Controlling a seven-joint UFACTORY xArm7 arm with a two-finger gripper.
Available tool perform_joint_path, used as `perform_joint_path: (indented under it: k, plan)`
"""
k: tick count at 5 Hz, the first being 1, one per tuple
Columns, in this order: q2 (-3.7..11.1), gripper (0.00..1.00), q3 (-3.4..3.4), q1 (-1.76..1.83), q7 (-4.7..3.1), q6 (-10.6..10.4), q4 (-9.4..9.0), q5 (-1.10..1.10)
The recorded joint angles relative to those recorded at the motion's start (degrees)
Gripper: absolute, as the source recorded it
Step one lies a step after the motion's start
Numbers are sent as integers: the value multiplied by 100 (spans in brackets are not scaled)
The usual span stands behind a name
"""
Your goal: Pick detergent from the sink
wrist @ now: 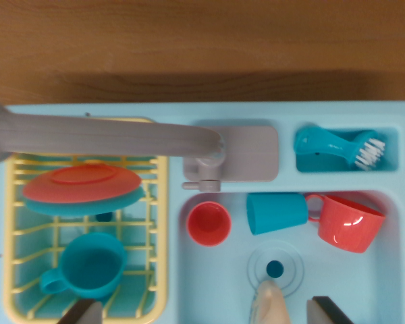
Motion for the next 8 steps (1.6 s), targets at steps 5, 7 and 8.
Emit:
perform_joint_path:
  k: [5, 7, 8]
  plan:
    - [83, 0, -122, -92, -46, -891, -973, -120]
    - [106, 0, -156, -117, -59, -1138, -1244, -153]
    - [106, 0, -156, -117, -59, -1138, -1244, -153]
